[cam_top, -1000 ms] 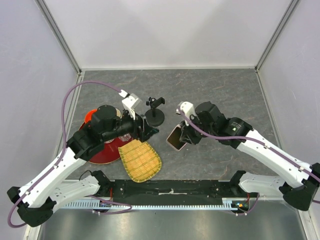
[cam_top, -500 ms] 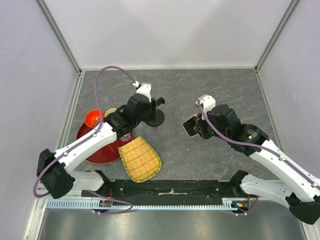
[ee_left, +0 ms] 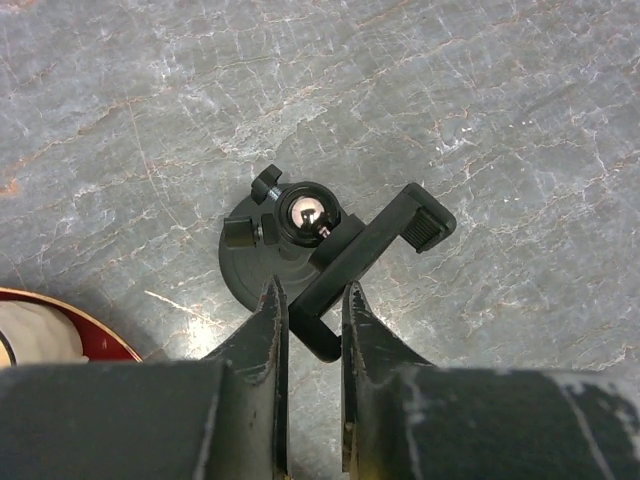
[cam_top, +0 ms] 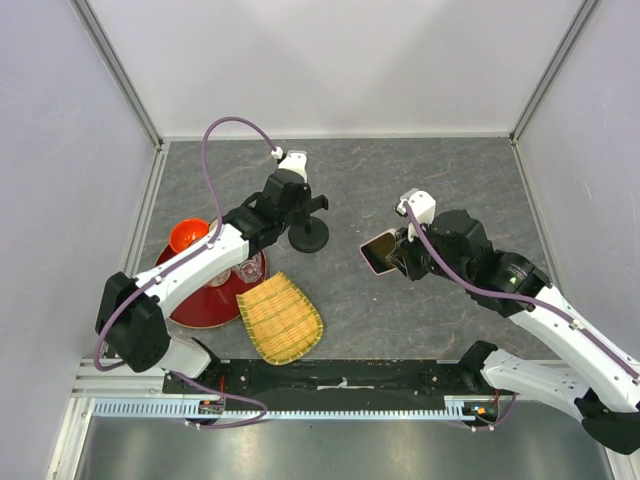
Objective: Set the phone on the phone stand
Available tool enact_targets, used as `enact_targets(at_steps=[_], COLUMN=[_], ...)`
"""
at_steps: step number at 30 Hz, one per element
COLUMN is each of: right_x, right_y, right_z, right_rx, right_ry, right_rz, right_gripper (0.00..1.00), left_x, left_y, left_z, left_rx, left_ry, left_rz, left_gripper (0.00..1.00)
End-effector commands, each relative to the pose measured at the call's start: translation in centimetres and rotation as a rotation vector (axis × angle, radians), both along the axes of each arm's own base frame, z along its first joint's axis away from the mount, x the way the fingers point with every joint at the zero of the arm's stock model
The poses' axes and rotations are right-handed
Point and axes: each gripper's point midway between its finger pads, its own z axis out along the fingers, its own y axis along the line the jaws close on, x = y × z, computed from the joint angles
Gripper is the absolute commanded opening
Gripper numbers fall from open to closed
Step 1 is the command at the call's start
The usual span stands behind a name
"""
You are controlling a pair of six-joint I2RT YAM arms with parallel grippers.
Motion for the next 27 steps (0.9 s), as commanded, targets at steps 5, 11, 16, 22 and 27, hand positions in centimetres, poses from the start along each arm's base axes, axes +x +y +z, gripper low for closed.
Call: enact_targets(at_steps=[5, 11, 16, 22, 27], right_x=[1.2, 0.9, 0.8, 0.1, 0.2], right_y=[1.4, 3.2, 4.1, 5.2, 5.3], right_z=[4.8, 5.2, 6.3, 6.8, 7.1], right_rx=[0.070, 0.086, 0.118, 0.149, 0.159], right_ry=[-0.121, -0.100, -0.103, -0.083, -0.087], right_rz=[0.041, 0.130, 0.165, 0.226, 0.225], right_gripper=[0.00, 0.00, 0.00, 0.00, 0.00], left_x=[-1.4, -5.3, -7.2, -6.4, -6.6], left_y=[-2.5, -4.1, -4.1, -3.1, -2.9], left_z=[2.4, 3.7, 2.4, 1.2, 3.9], left_rx=[-0.039, -0.071, -0.019, 0.084, 0.016], left_ry=[-0.037, -0.026, 0.008, 0.014, -0.073], left_rz=[-0.300, -0.658, -0.837, -0.836, -0.766], left_gripper=[0.02, 0.02, 0.02, 0.33, 0.93])
